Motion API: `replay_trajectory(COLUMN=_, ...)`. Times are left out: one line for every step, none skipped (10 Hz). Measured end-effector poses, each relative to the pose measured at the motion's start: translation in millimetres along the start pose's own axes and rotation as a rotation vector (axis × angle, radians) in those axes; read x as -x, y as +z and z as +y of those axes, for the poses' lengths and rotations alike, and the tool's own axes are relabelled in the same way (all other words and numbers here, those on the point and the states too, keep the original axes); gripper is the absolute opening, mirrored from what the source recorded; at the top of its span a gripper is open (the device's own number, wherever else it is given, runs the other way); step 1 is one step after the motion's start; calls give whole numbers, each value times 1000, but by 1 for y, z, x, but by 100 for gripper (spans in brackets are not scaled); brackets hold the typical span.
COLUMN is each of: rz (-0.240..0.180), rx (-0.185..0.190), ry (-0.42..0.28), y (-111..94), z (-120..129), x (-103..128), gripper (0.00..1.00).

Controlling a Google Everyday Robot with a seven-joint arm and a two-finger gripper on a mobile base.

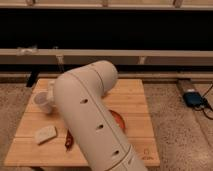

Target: Stand the bottle upright

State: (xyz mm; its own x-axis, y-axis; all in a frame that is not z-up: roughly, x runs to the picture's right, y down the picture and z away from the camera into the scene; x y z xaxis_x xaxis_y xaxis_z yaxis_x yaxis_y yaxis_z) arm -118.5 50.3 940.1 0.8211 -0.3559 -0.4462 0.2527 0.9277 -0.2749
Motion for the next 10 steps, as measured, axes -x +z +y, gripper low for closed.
replay_trajectory(rz=0, rx=0, ry=11, y=-1, z=-1, x=-2, gripper=37)
replay_trajectory(rz=-2, rx=1, ry=25, y=-4, z=-2, x=-5, gripper=27)
replay_trajectory(rz=-11, rx=7, ry=55, y=-8, z=-5, x=-10, gripper=15)
replay_trajectory(rz=-22, rx=16, ry=93, y=-14, z=-9, x=-17, gripper=6)
replay_trajectory(rz=-39, rx=34, ry=142, y=-21, z=-15, x=-28, gripper=1)
replay_trajectory(rz=-52, rx=52, ry=175, y=-24, z=-18, x=-36, gripper=0)
replay_trajectory(rz=-80, rx=84, ry=228, y=-26, z=-23, x=-48, gripper=0)
replay_trajectory(rz=-100, rx=101, ry=255, y=-30, z=-27, x=-56, gripper=0)
replay_trajectory(rz=-120, rx=116, ry=280, y=-34, z=-31, x=-65, gripper=0)
replay_trajectory(rz=-147, rx=133, ry=307, y=-42, z=-35, x=-75, gripper=0)
